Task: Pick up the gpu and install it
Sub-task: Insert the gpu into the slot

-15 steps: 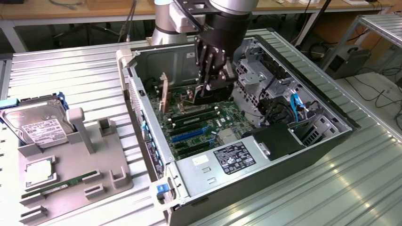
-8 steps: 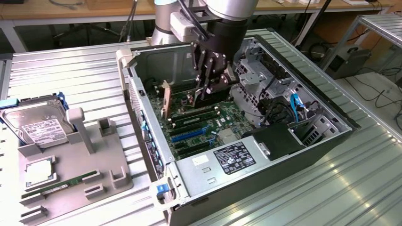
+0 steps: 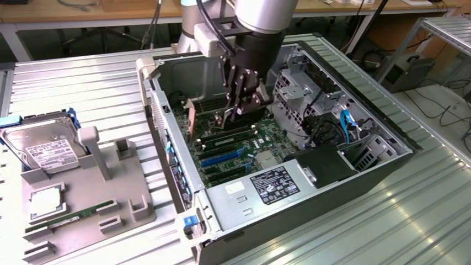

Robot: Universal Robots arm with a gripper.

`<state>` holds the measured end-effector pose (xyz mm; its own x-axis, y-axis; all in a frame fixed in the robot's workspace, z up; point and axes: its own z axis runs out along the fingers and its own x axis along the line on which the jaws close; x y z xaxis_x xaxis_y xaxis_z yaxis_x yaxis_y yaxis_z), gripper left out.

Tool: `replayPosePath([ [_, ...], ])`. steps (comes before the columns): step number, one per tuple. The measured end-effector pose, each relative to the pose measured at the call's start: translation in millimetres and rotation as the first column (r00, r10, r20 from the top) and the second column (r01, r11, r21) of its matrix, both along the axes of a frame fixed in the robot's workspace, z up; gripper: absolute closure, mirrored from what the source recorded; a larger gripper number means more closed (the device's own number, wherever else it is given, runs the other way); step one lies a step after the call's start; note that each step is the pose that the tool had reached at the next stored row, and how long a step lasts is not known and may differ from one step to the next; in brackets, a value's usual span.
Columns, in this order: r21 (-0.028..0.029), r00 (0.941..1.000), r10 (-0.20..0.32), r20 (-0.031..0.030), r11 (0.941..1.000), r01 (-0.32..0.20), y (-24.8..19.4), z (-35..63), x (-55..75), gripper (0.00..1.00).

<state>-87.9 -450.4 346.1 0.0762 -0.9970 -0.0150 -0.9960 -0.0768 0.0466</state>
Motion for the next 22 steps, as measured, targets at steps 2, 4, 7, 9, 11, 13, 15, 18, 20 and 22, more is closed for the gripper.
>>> replayPosePath([
  [2,-0.0003,1.0,-0.005,0.0015,1.0,0.005,0.0,-2.8,-0.8,0.74],
  [4,-0.0005,0.9999,-0.012,0.0033,0.9999,0.012,0.0,-5.4,-1.5,0.74],
  [7,-0.0005,0.9999,-0.016,0.0044,0.9999,0.016,-0.5,-9.9,-1.8,0.74],
  [9,-0.0006,0.9999,-0.016,0.0045,0.9999,0.016,-1.1,-13.1,-1.9,0.74],
  [11,-0.0014,0.9999,-0.016,0.0045,0.9999,0.016,-2.3,-17.4,-1.8,0.74],
  [13,-0.0016,0.9999,-0.016,0.0045,0.9999,0.016,-2.6,-20.2,-2.0,0.74],
  [15,-0.0016,0.9999,-0.016,0.0047,0.9999,0.016,-2.6,-23.6,-3.2,0.74],
  [18,-0.0017,0.9998,-0.017,0.0052,0.9999,0.017,-2.7,-28.5,-6.5,0.74],
  [20,-0.0017,0.9998,-0.018,0.0053,0.9998,0.018,-2.8,-32.2,-7.6,0.74],
  [22,-0.0016,0.9998,-0.018,0.0054,0.9998,0.018,-3.6,-35.8,-7.6,0.74],
])
